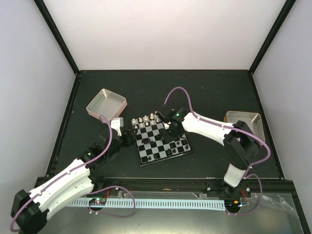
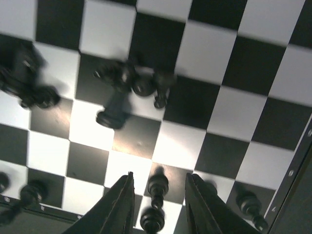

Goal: Set up the chess pieces on the board
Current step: Place the chess piece on the chessboard, then pick up the chess piece from the chessboard.

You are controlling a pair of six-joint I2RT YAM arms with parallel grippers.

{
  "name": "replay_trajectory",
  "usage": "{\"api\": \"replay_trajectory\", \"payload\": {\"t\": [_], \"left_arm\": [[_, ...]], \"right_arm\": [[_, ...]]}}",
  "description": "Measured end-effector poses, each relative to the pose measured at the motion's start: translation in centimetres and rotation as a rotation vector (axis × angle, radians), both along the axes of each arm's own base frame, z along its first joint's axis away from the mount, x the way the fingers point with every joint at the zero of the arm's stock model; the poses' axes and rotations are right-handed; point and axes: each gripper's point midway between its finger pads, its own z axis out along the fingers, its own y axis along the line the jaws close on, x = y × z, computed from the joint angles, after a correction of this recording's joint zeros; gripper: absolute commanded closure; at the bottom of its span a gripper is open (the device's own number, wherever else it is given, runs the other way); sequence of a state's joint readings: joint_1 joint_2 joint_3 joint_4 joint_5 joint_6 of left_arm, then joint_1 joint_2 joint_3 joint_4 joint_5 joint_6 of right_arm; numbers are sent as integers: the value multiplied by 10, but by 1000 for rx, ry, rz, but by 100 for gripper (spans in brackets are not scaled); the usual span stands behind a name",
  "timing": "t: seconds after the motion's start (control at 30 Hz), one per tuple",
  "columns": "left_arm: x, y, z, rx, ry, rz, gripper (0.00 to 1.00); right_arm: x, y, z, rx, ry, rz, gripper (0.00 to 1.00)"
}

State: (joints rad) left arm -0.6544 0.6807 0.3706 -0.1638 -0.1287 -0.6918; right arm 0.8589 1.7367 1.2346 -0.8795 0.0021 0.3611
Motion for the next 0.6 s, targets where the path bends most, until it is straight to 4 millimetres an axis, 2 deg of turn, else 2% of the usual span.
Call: {"api": "replay_trajectory", "payload": {"t": [0.17, 0.47, 0.6], "left_arm": [[0, 0, 0, 0, 0, 0, 40], [0, 0, 0, 0, 0, 0, 40], [0, 0, 0, 0, -1, 0, 40]], "right_arm": [[19, 16, 12, 20, -52, 0, 70], [37, 34, -7, -24, -36, 47, 70], [41, 38, -12, -42, -29, 63, 76]]}}
